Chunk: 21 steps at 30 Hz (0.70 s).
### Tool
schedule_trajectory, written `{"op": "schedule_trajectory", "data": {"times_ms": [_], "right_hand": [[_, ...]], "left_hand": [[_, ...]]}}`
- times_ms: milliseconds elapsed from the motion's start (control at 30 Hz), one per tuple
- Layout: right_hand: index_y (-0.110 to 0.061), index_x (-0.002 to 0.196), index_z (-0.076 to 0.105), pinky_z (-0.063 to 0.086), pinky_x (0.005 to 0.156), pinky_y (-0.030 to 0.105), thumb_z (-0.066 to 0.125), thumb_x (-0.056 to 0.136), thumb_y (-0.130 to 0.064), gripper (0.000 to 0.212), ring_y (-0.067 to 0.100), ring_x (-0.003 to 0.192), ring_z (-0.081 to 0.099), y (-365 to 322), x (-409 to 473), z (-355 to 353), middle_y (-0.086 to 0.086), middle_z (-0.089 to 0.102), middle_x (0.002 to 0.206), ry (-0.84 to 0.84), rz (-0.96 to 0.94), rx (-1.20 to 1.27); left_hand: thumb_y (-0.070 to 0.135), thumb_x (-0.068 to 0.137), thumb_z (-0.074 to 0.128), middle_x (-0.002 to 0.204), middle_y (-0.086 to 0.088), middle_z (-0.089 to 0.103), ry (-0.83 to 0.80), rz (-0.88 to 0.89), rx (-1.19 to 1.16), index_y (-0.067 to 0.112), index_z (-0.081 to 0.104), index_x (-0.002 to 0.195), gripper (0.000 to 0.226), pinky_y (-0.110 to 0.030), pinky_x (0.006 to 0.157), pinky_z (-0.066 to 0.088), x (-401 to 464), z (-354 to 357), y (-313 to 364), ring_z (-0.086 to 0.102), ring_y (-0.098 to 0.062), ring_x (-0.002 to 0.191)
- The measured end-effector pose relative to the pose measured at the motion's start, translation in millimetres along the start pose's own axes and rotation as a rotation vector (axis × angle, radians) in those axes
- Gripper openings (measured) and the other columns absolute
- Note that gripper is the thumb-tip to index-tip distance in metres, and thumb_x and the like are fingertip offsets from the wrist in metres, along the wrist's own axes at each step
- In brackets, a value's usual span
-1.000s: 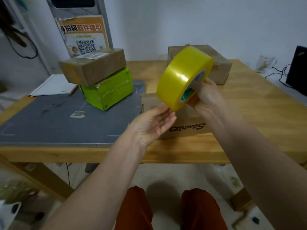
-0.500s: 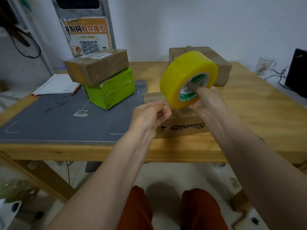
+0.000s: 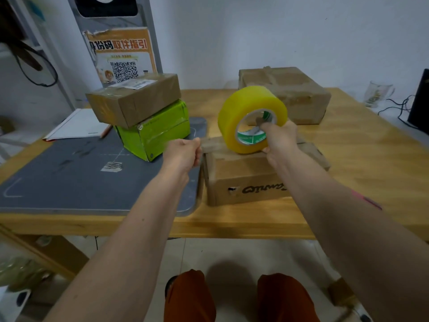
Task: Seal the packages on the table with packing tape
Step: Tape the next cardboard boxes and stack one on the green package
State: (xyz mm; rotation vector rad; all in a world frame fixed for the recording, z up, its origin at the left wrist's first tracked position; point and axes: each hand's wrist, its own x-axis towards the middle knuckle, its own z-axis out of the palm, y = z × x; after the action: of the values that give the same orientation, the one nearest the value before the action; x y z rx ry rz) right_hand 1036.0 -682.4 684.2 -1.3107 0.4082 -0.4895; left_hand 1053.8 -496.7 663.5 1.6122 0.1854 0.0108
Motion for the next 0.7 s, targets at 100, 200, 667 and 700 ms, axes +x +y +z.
{"op": "schedule_trajectory", "data": {"times_ms": [100, 200, 667, 700], "right_hand": [[-0.022, 0.105, 0.063, 0.051, 0.086, 0.038, 0.070, 0.089, -0.012, 0.020, 0.002, 0.079, 0.058, 14, 3, 5, -0.013, 0.064, 0.087, -0.009, -0.040, -0.036], [-0.023, 0.107, 0.064, 0.052, 0.088, 0.039, 0.072, 0.088, -0.014, 0.023, 0.003, 0.084, 0.061, 16, 8, 6, -0.012, 0.067, 0.089, -0.031, -0.051, -0.034], [-0.026, 0.097, 0.059, 0.045, 0.060, 0.007, 0.072, 0.087, -0.017, 0.019, -0.006, 0.073, 0.060, 29, 13, 11, -0.013, 0.064, 0.085, -0.010, -0.275, -0.188], [-0.025, 0.098, 0.059, 0.046, 0.061, 0.008, 0.072, 0.088, -0.017, 0.019, -0.006, 0.073, 0.060, 29, 13, 11, -0.013, 0.064, 0.085, -0.006, -0.281, -0.184]], "left_hand": [[0.018, 0.099, 0.057, 0.047, 0.001, 0.048, 0.031, -0.005, 0.062, 0.014, 0.049, 0.054, 0.045, -0.034, 0.064, 0.042, 4, 1, -11, 0.042, -0.017, 0.051], [0.020, 0.101, 0.054, 0.056, -0.003, 0.044, 0.034, 0.003, 0.076, 0.013, 0.046, 0.055, 0.047, -0.037, 0.066, 0.041, 6, 3, -20, 0.041, -0.017, 0.052], [0.028, 0.103, 0.043, 0.068, 0.000, 0.042, 0.119, -0.006, 0.321, 0.016, 0.038, 0.067, 0.038, -0.032, 0.051, 0.026, 22, 24, -47, 0.038, -0.014, 0.059], [0.027, 0.103, 0.041, 0.069, 0.000, 0.041, 0.099, 0.022, 0.374, 0.016, 0.036, 0.068, 0.037, -0.032, 0.051, 0.025, 23, 24, -46, 0.037, -0.013, 0.059]]}}
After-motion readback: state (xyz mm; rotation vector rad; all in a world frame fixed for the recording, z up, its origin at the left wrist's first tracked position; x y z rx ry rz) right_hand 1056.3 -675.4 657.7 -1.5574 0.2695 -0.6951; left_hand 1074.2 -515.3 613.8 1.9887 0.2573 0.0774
